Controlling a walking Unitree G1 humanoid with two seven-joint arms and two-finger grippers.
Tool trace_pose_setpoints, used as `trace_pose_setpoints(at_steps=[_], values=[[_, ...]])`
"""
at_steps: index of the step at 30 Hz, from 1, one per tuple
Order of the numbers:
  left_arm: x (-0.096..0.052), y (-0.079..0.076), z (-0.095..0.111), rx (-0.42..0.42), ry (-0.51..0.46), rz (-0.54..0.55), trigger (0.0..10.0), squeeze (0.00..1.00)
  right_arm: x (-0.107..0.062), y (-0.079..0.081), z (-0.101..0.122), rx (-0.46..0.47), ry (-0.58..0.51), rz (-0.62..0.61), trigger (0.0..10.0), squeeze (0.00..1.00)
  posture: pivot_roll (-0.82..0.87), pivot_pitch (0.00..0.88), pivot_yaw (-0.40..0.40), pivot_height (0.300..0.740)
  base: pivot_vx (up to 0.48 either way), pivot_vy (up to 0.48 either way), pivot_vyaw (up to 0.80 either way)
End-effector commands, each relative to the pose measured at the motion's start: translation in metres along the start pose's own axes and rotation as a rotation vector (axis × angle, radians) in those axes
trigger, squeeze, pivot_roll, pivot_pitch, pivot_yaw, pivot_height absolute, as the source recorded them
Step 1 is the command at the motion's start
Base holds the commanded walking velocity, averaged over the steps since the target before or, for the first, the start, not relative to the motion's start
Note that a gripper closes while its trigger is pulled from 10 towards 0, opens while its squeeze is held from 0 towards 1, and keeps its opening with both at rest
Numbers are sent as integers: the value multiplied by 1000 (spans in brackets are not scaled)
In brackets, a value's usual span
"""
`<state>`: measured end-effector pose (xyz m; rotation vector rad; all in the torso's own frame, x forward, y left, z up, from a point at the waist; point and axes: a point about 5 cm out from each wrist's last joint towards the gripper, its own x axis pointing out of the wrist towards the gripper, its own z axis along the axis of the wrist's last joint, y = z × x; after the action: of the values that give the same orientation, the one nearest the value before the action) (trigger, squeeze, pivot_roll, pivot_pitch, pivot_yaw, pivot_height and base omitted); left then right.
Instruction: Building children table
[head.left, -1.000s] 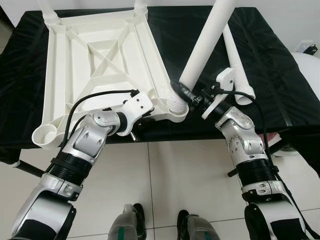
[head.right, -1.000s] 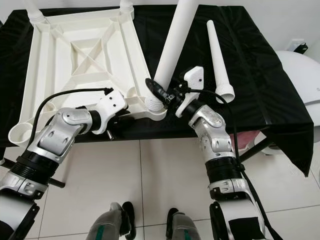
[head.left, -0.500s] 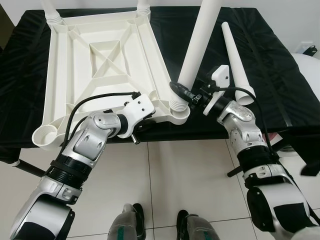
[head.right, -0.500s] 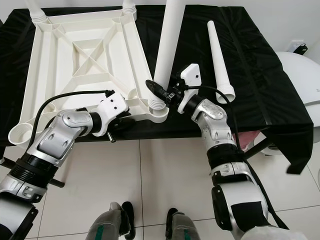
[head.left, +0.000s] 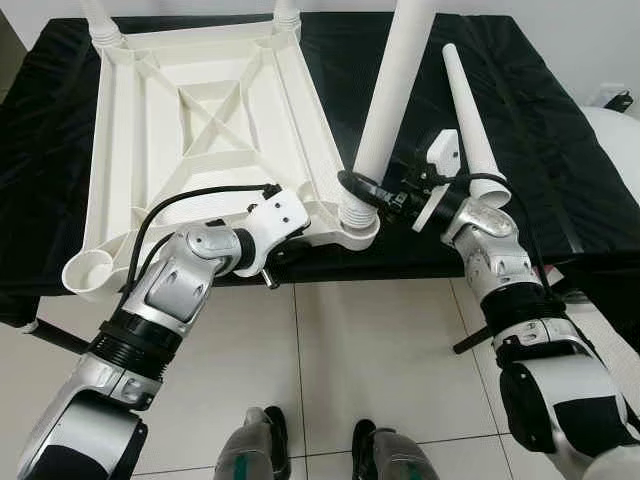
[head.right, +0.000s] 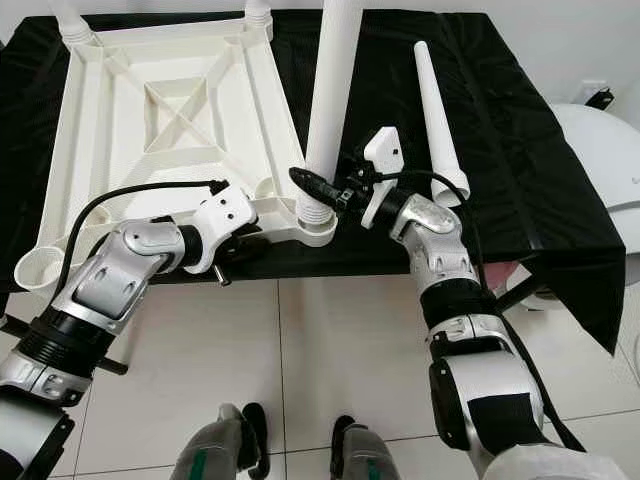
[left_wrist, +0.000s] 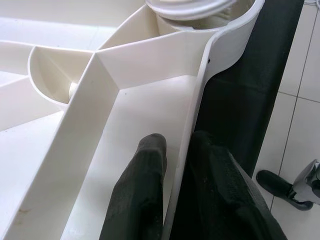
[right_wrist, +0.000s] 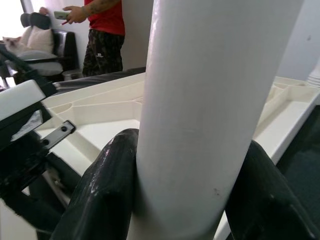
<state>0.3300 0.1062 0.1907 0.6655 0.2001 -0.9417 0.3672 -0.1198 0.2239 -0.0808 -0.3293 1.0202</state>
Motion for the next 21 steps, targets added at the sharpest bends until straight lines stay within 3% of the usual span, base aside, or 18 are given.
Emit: trace_pose_setpoints(at_steps=[1, 15, 21], values=[[1, -6, 10, 41, -36, -60, 10000, 0, -9, 3, -14, 37, 46, 10, 10000, 0, -59, 216, -22, 740, 0, 0, 0], [1, -3, 12, 44, -35, -60, 10000, 0, -25, 6, -26, 44, 83, 35, 10000, 0, -66, 226, -5, 740, 0, 0, 0], [0, -2, 13, 45, -35, -59, 10000, 0, -18, 11, -27, 27, 88, 76, 10000, 0, -60, 234, -4, 740, 0, 0, 0]])
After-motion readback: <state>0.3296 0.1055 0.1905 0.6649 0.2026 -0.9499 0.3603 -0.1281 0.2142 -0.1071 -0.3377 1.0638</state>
